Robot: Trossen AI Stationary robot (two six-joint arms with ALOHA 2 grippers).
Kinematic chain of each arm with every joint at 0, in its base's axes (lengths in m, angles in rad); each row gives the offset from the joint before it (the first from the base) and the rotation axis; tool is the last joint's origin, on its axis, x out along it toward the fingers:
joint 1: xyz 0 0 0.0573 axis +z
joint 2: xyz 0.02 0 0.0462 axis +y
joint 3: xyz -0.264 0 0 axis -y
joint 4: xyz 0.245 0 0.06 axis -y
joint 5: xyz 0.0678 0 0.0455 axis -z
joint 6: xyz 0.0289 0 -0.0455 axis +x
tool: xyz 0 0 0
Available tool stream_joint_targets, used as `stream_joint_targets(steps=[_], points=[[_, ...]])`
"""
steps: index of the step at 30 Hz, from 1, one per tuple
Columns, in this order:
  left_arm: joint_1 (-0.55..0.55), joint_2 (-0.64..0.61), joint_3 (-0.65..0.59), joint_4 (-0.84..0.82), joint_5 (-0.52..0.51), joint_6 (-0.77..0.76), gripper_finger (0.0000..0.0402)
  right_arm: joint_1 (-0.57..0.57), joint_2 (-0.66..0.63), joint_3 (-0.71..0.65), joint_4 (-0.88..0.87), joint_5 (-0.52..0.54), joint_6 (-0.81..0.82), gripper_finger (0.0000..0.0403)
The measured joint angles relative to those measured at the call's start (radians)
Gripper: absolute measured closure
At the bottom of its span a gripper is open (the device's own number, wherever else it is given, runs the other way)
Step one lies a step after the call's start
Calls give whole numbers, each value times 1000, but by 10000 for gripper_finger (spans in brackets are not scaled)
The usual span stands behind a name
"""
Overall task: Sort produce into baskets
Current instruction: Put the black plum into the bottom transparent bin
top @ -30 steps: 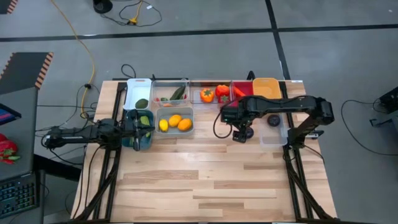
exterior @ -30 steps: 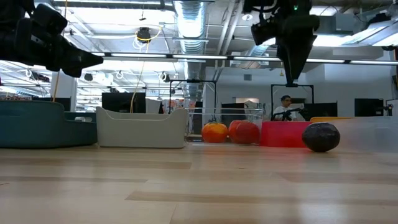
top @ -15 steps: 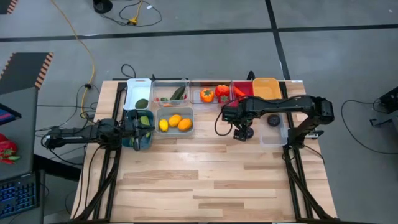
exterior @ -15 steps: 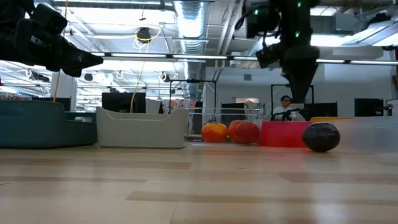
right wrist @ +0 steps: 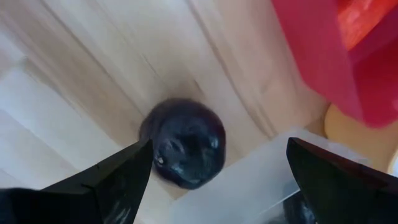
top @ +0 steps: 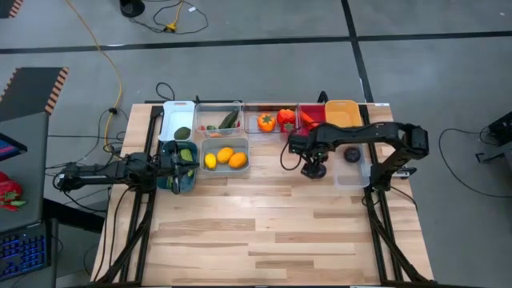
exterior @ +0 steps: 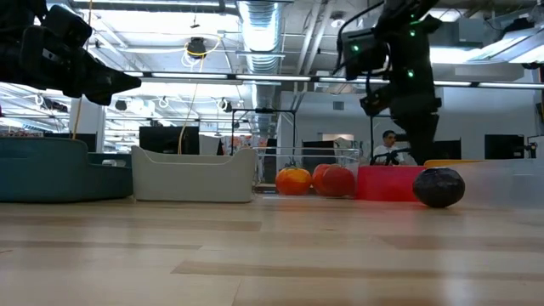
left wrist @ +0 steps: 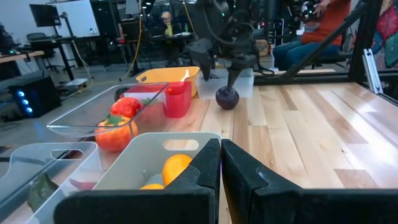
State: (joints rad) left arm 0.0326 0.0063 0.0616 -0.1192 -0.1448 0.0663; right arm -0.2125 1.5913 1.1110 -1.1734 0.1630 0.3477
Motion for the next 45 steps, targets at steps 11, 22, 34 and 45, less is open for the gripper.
stream_joint_targets(steps=[11, 22, 34, 45], points=[[0, 0, 0, 0, 0, -8, 400, 51, 0, -54, 47, -3, 4, 7], [0, 0, 0, 0, 0, -10, 400, 72, 0, -53, 62, -4, 45, 7], [0, 0, 0, 0, 0, -10, 400, 88, 0, -53, 61, -4, 48, 7], [0, 0, 0, -1, -1, -10, 400, 88, 48, -53, 52, -4, 44, 7]])
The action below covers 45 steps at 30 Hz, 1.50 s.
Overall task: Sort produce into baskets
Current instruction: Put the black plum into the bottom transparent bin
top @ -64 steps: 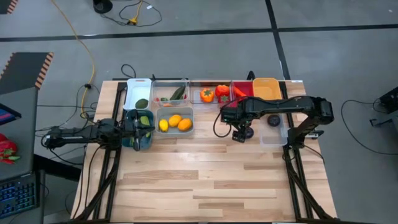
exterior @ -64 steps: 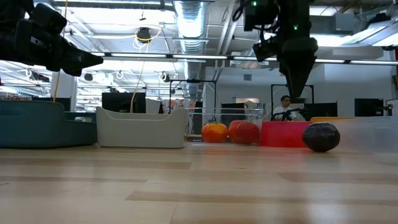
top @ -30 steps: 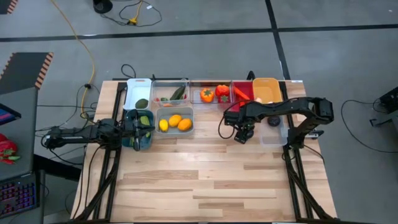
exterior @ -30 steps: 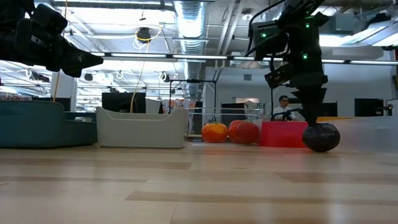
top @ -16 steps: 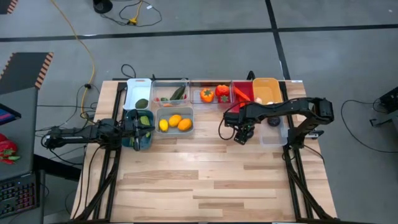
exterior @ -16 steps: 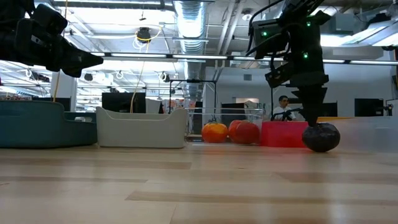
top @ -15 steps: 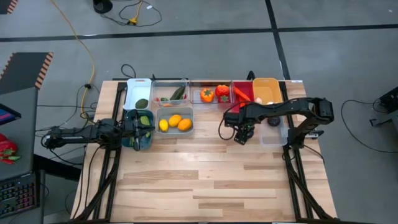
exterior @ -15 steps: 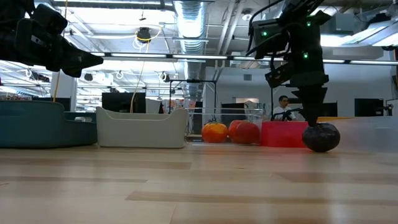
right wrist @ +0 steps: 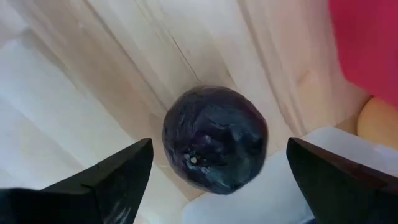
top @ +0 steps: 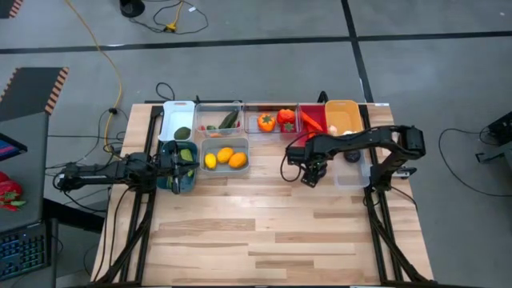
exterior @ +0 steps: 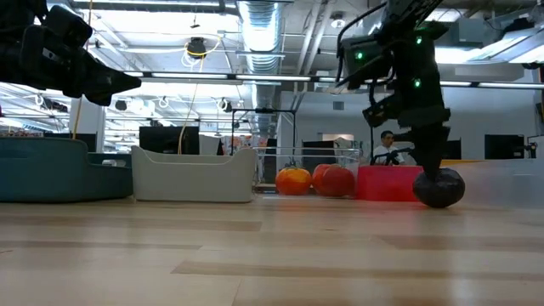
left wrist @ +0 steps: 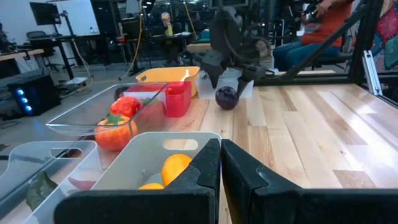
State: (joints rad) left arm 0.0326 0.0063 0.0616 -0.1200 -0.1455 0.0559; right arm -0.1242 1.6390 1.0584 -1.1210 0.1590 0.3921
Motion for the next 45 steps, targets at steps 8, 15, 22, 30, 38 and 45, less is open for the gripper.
stream_joint_targets(steps=[8, 15, 22, 30, 38, 45], points=[[0, 0, 0, 0, 1, 0, 400, -3, 90, 0, 11, 5, -11, 7], [0, 0, 0, 0, 0, 0, 400, -3, 129, 0, 11, 4, -8, 7], [0, 0, 0, 0, 0, 0, 400, -17, 126, 0, 5, -3, 1, 30], [0, 0, 0, 0, 0, 0, 400, -23, 124, 0, 4, -3, 1, 80], [0, 0, 0, 0, 0, 0, 400, -23, 117, 15, -9, -3, -1, 82], [0, 0, 0, 0, 0, 0, 400, -29, 11, 50, -82, -2, 11, 82]])
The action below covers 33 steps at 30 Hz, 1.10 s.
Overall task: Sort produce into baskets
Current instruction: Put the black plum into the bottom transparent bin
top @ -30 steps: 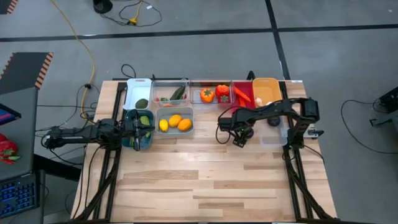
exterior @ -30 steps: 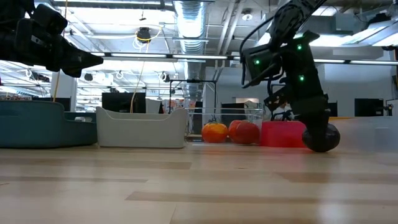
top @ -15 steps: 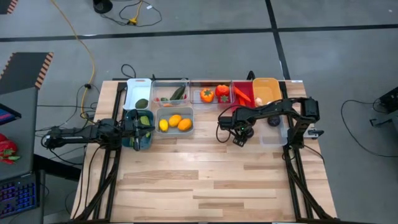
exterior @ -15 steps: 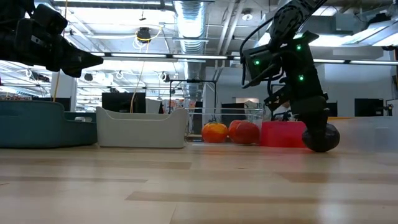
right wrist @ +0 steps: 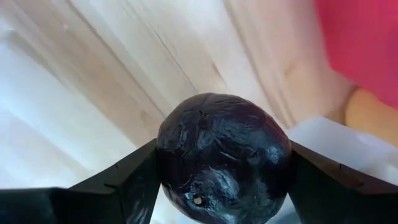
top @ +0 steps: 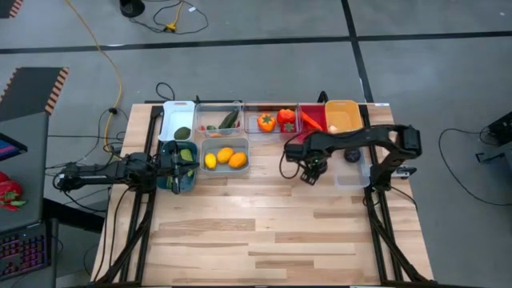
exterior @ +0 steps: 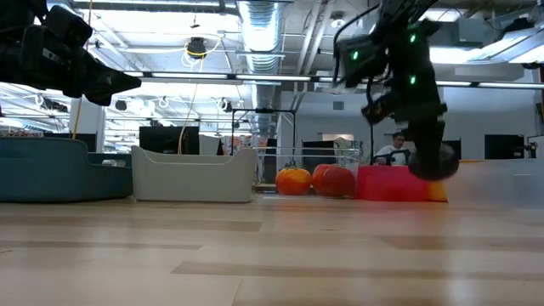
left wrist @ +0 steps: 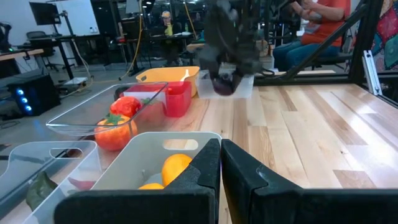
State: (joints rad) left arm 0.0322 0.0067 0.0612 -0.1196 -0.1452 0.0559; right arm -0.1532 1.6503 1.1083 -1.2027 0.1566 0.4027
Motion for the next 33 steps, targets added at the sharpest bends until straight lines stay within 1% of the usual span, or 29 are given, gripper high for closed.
stream_joint_targets(steps=[6, 10, 14, 19, 23, 26, 30, 33], points=[[0, 0, 0, 0, 0, 0, 400, 1, -158, 1, -38, 0, 72, 82], [0, 0, 0, 0, 0, 0, 400, 2, -240, 1, -128, 0, 156, 82], [0, 0, 0, 0, 0, 0, 400, 21, -295, -3, -213, 10, 271, 81], [0, 0, 0, 0, 0, 0, 400, 50, -330, -59, -295, 11, 382, 81], [0, 0, 0, 0, 0, 0, 400, 63, -339, -103, -326, 11, 424, 81], [0, 0, 0, 0, 0, 0, 400, 63, -336, -122, -341, 6, 424, 81], [0, 0, 0, 0, 0, 0, 400, 62, -336, -124, -341, 5, 357, 81], [0, 0, 0, 0, 0, 0, 400, 59, -336, -124, -341, 3, 352, 81]])
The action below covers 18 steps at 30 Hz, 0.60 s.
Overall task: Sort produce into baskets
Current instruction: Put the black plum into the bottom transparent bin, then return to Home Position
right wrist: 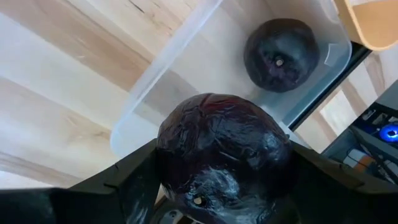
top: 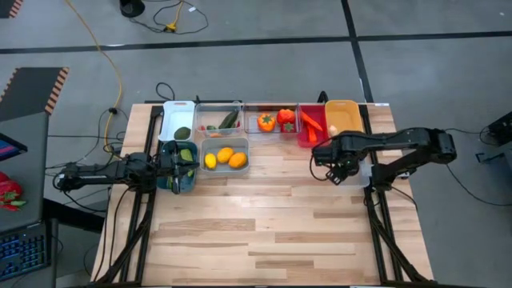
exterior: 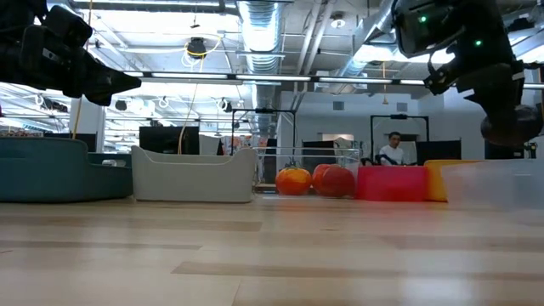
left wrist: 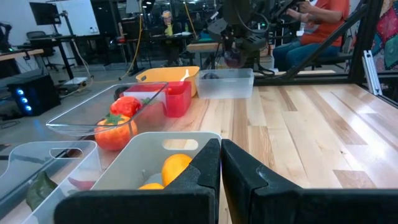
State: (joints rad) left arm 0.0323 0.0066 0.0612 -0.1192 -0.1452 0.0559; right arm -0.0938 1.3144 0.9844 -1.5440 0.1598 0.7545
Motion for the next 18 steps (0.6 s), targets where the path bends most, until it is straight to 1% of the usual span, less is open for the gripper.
stream_joint_targets(steps=[3, 6, 9, 14, 18], points=[[0, 0, 0, 0, 0, 0, 400, -6, 0, 0, 0, -4, 0, 78], [0, 0, 0, 0, 0, 0, 400, -6, 0, 0, 0, -17, -2, 66], [0, 0, 0, 0, 0, 0, 400, -6, 0, 0, 0, -38, -3, 45], [0, 0, 0, 0, 0, 0, 400, -7, 0, 0, -8, -32, -3, 9], [0, 0, 0, 0, 0, 0, 400, -7, 0, 0, -7, -30, -5, 13]])
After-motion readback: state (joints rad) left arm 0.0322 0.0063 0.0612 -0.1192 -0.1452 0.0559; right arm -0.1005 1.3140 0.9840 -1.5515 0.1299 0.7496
